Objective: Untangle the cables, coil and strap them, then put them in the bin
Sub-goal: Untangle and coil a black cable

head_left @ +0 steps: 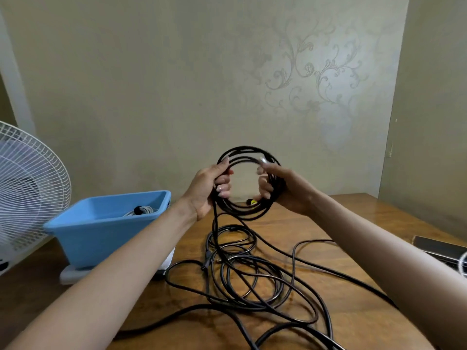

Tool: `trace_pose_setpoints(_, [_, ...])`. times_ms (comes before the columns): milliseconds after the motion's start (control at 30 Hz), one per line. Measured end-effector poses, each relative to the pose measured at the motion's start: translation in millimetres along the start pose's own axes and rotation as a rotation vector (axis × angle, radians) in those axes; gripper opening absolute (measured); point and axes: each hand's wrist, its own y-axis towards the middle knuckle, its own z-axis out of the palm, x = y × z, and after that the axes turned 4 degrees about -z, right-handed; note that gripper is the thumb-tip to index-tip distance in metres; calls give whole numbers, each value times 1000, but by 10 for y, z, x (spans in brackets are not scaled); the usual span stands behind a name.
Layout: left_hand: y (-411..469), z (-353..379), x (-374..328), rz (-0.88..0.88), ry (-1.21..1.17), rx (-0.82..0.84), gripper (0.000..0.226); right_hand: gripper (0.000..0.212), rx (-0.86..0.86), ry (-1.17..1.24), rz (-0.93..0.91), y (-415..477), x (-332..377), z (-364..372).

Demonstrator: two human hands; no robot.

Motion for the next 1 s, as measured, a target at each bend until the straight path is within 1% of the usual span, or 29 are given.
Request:
trace_pose_setpoints(33, [-3, -8, -19, -30, 80, -15, 33, 31, 74, -29, 52, -25, 20, -43])
trace_pose_setpoints(100, [-17, 6, -58, -103, 244, -26, 36, 52, 180, -68, 126, -31, 64, -146])
trace_pose_setpoints(133, [-22, 34, -70, -135, 323, -31, 39, 54, 204, -151, 149, -37, 91, -164])
trace_pose_setpoints(233, [-31, 145, -91, -200, 534, -51, 54, 35, 247, -614, 168, -50, 125, -11])
trace_pose_setpoints(267, [-35, 185, -91, -202, 611, -51, 60, 30, 251, -715, 142, -56, 107, 92])
trace_pose_setpoints(300, [-40, 222, -89, -189, 678, -53, 66, 27, 247, -762, 107, -53, 73, 182])
trace_pose_setpoints(333, [-42, 249, -84, -163, 724, -72, 69, 28, 233, -747, 79, -47, 27, 237])
trace_pose_setpoints(400, [-52, 271, -80, -96, 775, -144, 70, 29, 246, -584, 97, -51, -29, 249])
trace_pose_setpoints(467, [-56, 269, -71, 23, 956, -227, 69, 23, 321, -366, 148, -85, -40, 200])
trace_pose_setpoints(500, [-57, 263, -76, 97, 1063, -263, 66, 18, 342, -283, 153, -89, -44, 180])
trace_pose_setpoints(533, [-60, 270, -79, 167, 1137, -281, 62, 17, 344, -208, 150, -96, -50, 175])
trace_pose_setpoints(600, [-47, 261, -75, 274, 1243, -285, 57, 29, 310, -76, 171, -106, -67, 196])
trace_pose_setpoints(633, [-34, 255, -72, 312, 1293, -298, 58, 34, 303, -52, 188, -116, -64, 218])
trace_pose_setpoints(667, [-26, 249, -75, 336, 1323, -310, 61, 36, 301, -85, 195, -139, -54, 254])
trace_pose_setpoints(700, [-19, 243, -80, 329, 1308, -306, 67, 34, 294, -167, 186, -155, -49, 284])
trace_pose_setpoints(733, [-16, 239, -81, 303, 1238, -278, 75, 29, 268, -239, 166, -160, -41, 310])
trace_pose_setpoints(767, [-24, 230, -83, 254, 1124, -223, 79, 21, 220, -270, 132, -148, -41, 326])
trace_pose_setpoints(800, [-40, 207, -84, 187, 984, -151, 79, 14, 156, -249, 93, -135, -36, 338])
trace_pose_setpoints(833, [-54, 150, -76, 109, 835, -71, 74, 13, 91, -174, 47, -114, -36, 324])
trace_pose_setpoints(867, [-63, 81, -66, 44, 692, 16, 65, 17, 30, -71, 4, -96, -17, 296])
trace_pose_setpoints(900, [-70, -17, -38, 8, 556, 108, 51, 21, -20, 31, -29, -64, 0, 260])
trace_pose_setpoints(933, [-58, -105, -2, 0, 438, 199, 37, 23, -60, 113, -57, -43, 33, 228])
trace_pose_setpoints(1000, [-68, -207, 71, 25, 313, 303, 21, 24, -106, 197, -103, -10, 84, 215])
